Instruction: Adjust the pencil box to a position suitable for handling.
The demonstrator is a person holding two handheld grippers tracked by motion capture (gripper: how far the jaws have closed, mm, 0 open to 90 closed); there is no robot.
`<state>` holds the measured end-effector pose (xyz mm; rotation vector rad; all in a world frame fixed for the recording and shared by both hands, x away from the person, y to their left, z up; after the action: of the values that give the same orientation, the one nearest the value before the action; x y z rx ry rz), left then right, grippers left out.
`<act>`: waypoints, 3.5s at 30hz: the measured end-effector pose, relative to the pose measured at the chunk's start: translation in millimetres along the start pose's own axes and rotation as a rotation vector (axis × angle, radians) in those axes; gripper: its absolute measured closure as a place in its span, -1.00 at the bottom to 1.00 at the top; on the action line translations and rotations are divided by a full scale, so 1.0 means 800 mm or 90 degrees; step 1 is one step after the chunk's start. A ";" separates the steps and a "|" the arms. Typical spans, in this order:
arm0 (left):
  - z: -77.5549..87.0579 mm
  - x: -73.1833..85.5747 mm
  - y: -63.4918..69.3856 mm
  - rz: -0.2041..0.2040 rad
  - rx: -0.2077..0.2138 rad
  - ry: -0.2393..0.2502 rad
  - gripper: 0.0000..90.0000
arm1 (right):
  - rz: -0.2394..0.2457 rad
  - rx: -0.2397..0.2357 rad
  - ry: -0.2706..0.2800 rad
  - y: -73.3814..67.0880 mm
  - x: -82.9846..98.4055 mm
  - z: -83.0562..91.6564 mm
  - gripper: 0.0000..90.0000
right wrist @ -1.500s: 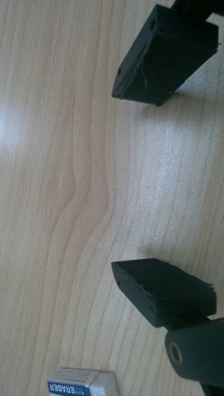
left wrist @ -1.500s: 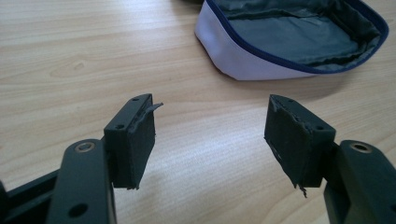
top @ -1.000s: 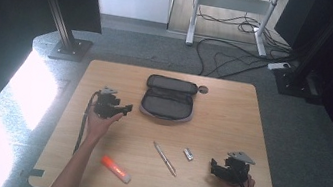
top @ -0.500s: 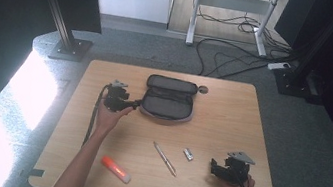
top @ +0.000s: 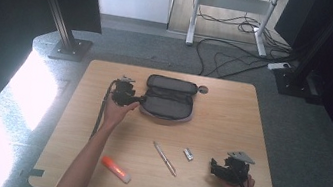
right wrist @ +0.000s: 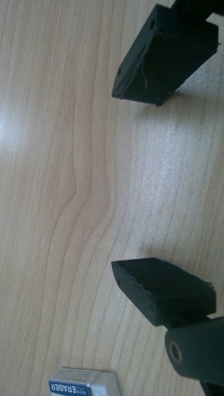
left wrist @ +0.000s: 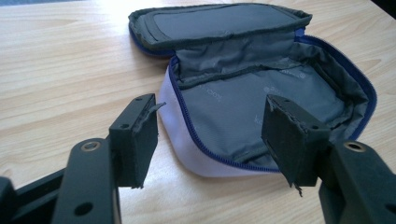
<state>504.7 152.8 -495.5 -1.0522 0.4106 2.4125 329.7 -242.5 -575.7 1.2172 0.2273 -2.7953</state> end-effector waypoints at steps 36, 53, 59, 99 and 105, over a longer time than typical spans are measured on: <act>-0.069 0.023 -0.014 0.028 -0.028 -0.050 0.36 | -0.002 0.004 0.003 -0.004 -0.001 -0.001 -0.64; -0.074 0.029 -0.016 0.050 -0.034 -0.076 0.64 | 0.002 -0.001 0.003 -0.005 -0.002 -0.002 -0.62; -0.074 0.030 -0.016 0.054 -0.036 -0.074 0.66 | 0.004 -0.010 0.011 -0.002 -0.003 -0.001 -0.37; -0.075 0.034 -0.018 0.066 -0.022 -0.063 0.64 | 0.014 -0.121 0.062 -0.055 -0.111 -0.010 -0.25; -0.075 0.034 -0.018 0.066 -0.023 -0.065 0.65 | 0.010 -0.128 0.057 -0.063 -0.120 -0.020 -0.24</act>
<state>532.7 146.0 -556.5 -0.9394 0.3977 2.5609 399.5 -188.5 -511.1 1.2895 0.4890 -2.6307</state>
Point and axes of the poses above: each handheld gripper's, and its own axes: z roughly backward along the jaws, x roughly out of its underside, y roughly to its right, the point moved 3 cm from there along -z, roughly forward along the jaws, and after that the axes turned 7 degrees about -z, right-handed, at the moved point
